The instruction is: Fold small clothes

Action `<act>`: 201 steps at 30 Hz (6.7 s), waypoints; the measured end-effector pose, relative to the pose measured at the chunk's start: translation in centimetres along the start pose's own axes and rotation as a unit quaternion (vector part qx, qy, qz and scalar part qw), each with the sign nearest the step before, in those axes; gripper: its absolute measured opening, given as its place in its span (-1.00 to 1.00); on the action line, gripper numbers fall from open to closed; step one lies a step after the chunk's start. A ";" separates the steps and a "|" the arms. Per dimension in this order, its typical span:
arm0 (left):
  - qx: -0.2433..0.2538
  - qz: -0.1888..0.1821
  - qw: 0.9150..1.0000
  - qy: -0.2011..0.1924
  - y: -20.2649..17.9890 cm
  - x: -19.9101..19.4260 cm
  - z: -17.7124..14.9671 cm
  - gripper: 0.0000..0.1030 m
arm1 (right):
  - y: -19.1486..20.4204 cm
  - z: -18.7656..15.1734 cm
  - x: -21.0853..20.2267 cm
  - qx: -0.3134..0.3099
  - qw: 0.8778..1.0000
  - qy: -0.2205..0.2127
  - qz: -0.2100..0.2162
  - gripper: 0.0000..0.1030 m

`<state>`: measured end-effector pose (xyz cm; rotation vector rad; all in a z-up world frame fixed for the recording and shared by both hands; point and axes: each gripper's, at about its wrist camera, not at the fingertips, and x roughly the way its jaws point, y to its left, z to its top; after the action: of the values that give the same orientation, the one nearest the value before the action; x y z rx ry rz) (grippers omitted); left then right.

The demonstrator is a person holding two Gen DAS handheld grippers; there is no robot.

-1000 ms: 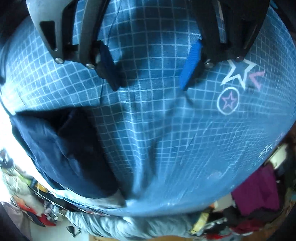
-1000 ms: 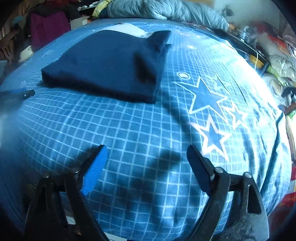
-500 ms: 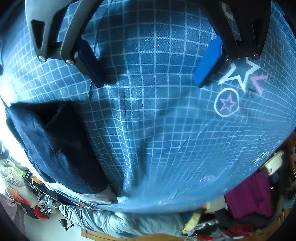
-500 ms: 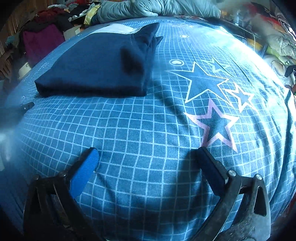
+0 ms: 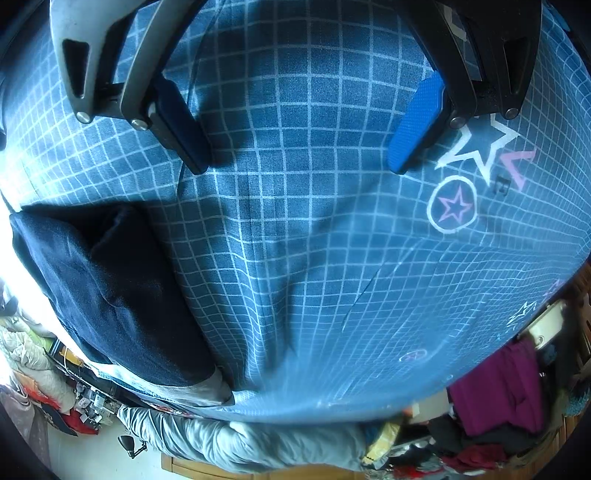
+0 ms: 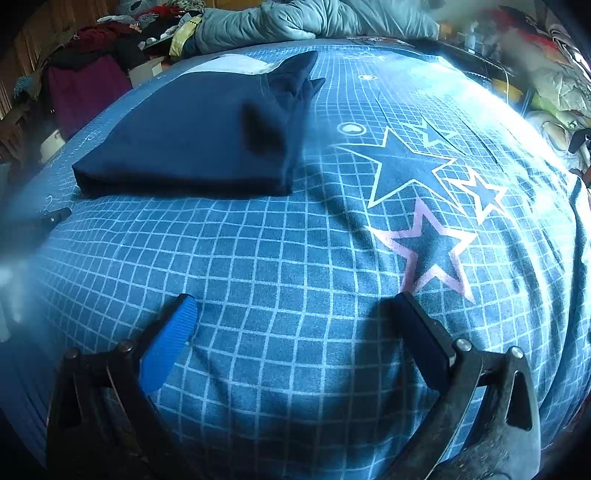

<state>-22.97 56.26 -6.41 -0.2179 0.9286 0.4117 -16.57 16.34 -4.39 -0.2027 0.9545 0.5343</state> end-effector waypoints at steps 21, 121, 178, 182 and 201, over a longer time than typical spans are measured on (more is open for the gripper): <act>-0.004 -0.025 1.000 0.008 0.3 0.3 0.1 0.99 | -0.4 -0.1 -0.5 0.004 1.000 -0.015 -0.007 1.00; -0.001 -0.025 1.000 0.015 0.2 0.8 0.5 1.00 | -0.7 0.1 -0.1 -0.001 1.000 -0.017 -0.009 1.00; 0.003 -0.004 1.000 0.029 -0.6 0.8 1.0 1.00 | -0.1 -0.7 -0.8 -0.003 1.000 -0.009 -0.008 1.00; 0.003 -0.008 0.999 0.042 -0.5 1.2 1.6 1.00 | 0.0 -0.6 -0.8 -0.001 1.000 -0.008 -0.012 1.00; -0.032 0.021 0.999 0.034 -0.9 2.5 2.8 1.00 | 0.1 0.3 0.4 0.016 0.999 -0.017 -0.028 1.00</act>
<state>-19.22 57.10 -6.75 -0.2728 0.9897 0.4768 -16.19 16.66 -4.56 -0.1907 0.9203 0.4694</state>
